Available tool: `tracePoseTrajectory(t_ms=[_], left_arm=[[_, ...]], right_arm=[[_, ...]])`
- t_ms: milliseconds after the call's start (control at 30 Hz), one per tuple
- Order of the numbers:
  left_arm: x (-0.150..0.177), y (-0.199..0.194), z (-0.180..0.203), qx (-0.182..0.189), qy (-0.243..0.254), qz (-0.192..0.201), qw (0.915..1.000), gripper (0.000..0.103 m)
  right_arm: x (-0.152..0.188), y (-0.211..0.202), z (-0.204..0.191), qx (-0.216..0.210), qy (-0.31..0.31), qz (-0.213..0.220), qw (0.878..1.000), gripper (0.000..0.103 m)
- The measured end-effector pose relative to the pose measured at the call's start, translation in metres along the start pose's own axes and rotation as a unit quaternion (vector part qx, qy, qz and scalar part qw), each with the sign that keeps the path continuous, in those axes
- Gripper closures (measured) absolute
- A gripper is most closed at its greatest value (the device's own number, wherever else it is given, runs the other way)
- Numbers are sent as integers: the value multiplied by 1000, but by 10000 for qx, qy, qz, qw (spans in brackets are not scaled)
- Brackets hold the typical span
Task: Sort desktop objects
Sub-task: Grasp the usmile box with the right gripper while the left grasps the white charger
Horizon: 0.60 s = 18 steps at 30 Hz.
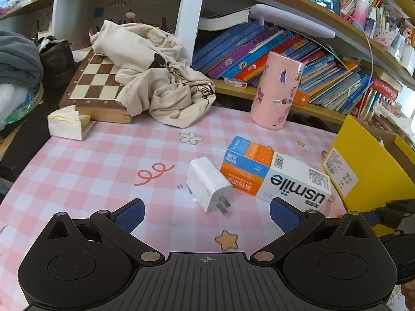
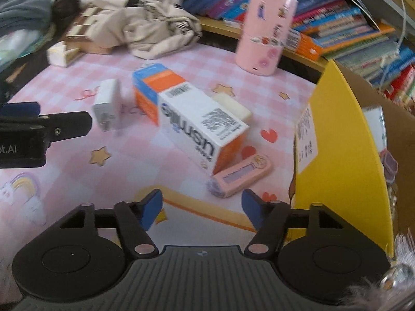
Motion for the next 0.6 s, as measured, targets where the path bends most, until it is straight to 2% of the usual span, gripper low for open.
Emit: tracePoseTrajectory(t_ms=[267,600], left_arm=[[-16,22,4,5,67,-122,9999,0],[-30,50,3,-140,138,-273,9994,0]], right_arm=[[-10,13,6,87,278,21,9996,41],[-31,14,7,289,-117,453,9985,40]])
Point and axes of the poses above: each gripper's, at about its wrist camera, not at the fingertips, and y roughly the way its jaws point, z to its right, x to its underside, the point moved 1 cm from there along y, roughly the way its jaws point, and after that the axes turned 15 degrees about -z, right-handed, at the moved point
